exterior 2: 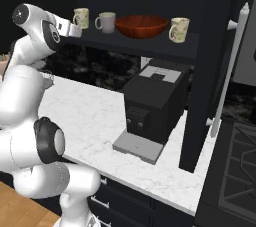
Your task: Gather all objects into one cabinet and sort the glasses and bowls to opposite sides.
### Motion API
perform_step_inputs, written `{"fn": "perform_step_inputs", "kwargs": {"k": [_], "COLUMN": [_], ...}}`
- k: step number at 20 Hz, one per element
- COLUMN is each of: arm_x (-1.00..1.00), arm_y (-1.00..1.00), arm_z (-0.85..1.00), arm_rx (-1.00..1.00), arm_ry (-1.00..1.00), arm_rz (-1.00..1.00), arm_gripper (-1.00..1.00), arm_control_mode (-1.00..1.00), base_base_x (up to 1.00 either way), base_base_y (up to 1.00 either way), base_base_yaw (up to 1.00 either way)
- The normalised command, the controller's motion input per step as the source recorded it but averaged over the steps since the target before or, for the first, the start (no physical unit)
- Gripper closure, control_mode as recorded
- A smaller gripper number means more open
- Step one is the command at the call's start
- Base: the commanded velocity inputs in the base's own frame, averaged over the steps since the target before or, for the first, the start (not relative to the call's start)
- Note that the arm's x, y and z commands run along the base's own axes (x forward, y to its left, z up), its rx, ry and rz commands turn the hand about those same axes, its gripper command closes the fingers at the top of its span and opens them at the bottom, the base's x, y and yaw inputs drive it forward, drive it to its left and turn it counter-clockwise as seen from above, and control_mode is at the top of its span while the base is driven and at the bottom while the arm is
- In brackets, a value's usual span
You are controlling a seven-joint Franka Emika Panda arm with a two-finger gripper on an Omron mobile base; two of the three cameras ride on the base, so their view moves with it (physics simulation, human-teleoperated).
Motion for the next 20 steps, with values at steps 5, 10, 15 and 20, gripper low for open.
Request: {"fn": "perform_step_inputs", "kwargs": {"k": [5, 10, 15, 20], "arm_x": [-1.0, -0.83, -0.92, -0.69], "arm_y": [-0.82, -0.99, -1.0, -0.98], "arm_z": [0.58, 0.64, 0.04, 0.0], "arm_rx": [0.04, 0.01, 0.0, 0.01], "arm_ry": [-0.03, 0.0, -0.1, -0.06], "arm_rz": [-0.14, -0.19, -0.04, 0.0], "arm_gripper": [-1.0, -1.0, -1.0, -1.0], "arm_control_mode": [-1.0, -1.0, -1.0, -1.0], "base_base_x": [0.0, 0.0, 0.0, 0.0], "base_base_y": [0.0, 0.0, 0.0, 0.0], "base_base_yaw": [0.0, 0.0, 0.0, 0.0]}}
